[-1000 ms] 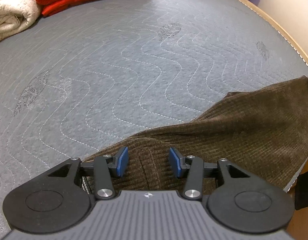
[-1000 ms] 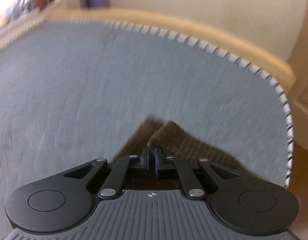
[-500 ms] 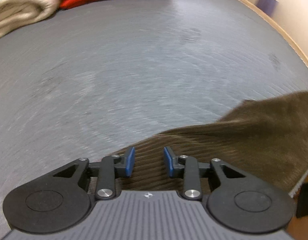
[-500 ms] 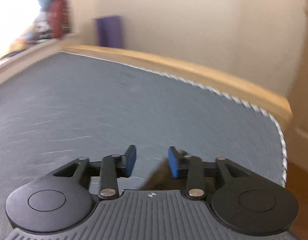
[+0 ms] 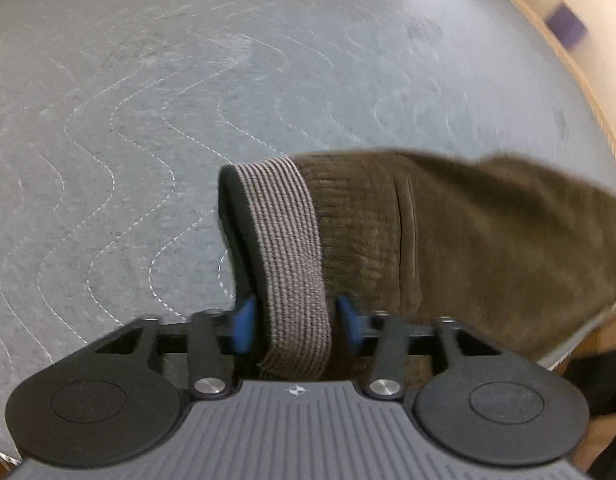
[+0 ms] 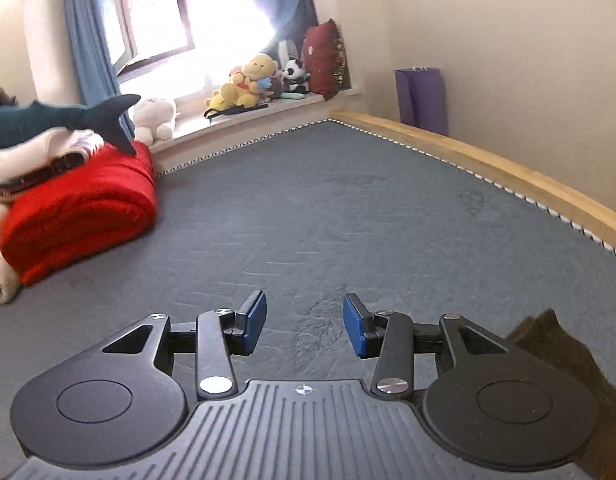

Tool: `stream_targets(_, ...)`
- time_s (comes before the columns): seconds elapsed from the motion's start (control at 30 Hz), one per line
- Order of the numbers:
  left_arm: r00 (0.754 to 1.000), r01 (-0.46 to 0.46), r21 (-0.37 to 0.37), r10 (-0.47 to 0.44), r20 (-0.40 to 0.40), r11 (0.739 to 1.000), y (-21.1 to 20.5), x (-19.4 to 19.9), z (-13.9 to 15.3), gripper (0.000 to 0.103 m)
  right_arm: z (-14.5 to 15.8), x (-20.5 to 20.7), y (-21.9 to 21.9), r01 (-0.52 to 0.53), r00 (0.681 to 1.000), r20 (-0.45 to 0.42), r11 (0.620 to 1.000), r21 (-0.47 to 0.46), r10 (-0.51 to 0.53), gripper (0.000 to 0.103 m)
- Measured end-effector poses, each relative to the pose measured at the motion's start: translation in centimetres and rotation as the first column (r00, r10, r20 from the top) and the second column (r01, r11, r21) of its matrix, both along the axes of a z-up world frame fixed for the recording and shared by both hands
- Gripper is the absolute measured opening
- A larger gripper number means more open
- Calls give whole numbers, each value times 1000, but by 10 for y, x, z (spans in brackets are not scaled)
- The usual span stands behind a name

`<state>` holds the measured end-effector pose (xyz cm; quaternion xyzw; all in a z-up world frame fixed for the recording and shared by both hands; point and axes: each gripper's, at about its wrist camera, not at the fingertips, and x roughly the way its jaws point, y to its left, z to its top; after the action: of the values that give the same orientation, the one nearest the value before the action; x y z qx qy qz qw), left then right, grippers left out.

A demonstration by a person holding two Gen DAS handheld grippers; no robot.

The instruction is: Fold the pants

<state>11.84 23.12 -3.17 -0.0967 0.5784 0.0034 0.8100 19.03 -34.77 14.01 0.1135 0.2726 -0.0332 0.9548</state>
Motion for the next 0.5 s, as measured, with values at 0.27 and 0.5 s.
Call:
stream_targets(0.27, 980, 198, 142, -200, 0, 970, -25, -30, 25, 28, -19, -54, -94, 265, 964, -25, 962, 61, -264, 47)
stream_targets(0.5, 935, 241, 450, -330, 130, 860, -78, -15, 50, 49, -60, -99, -176, 480, 875, -101, 876, 45, -474, 46)
